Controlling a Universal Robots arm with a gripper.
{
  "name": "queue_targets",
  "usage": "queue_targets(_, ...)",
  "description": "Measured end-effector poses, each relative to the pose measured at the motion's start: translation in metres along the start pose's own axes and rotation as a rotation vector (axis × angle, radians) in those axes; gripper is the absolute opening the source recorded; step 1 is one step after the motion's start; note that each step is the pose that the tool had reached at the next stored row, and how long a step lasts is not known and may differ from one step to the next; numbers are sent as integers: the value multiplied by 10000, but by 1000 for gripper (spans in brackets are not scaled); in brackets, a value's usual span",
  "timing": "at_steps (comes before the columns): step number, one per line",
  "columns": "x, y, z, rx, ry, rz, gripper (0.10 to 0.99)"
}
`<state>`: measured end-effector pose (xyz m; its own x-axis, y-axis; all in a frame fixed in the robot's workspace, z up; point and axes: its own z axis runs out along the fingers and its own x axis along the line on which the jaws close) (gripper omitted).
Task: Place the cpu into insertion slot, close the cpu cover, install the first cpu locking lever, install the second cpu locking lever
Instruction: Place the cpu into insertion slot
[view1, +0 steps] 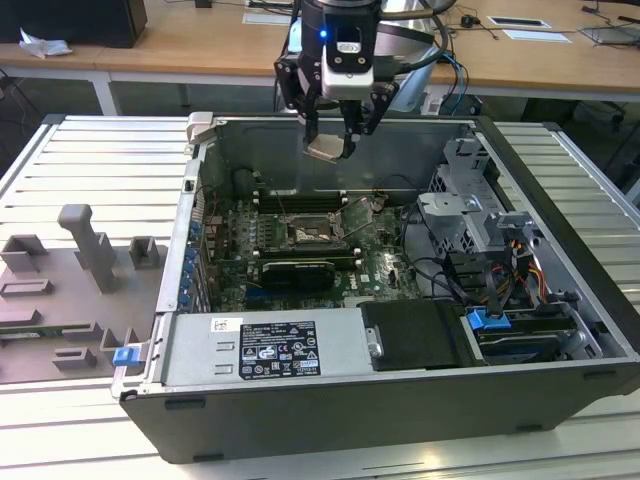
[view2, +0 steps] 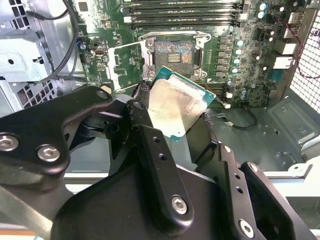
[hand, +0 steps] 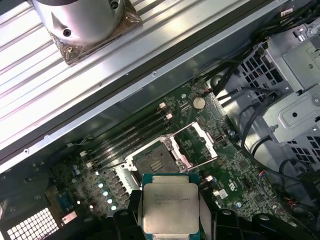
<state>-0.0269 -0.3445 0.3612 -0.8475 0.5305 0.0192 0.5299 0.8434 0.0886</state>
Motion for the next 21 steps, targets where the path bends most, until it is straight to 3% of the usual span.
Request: queue_targets(21, 0, 0, 5, -33, -152, 1701, 541)
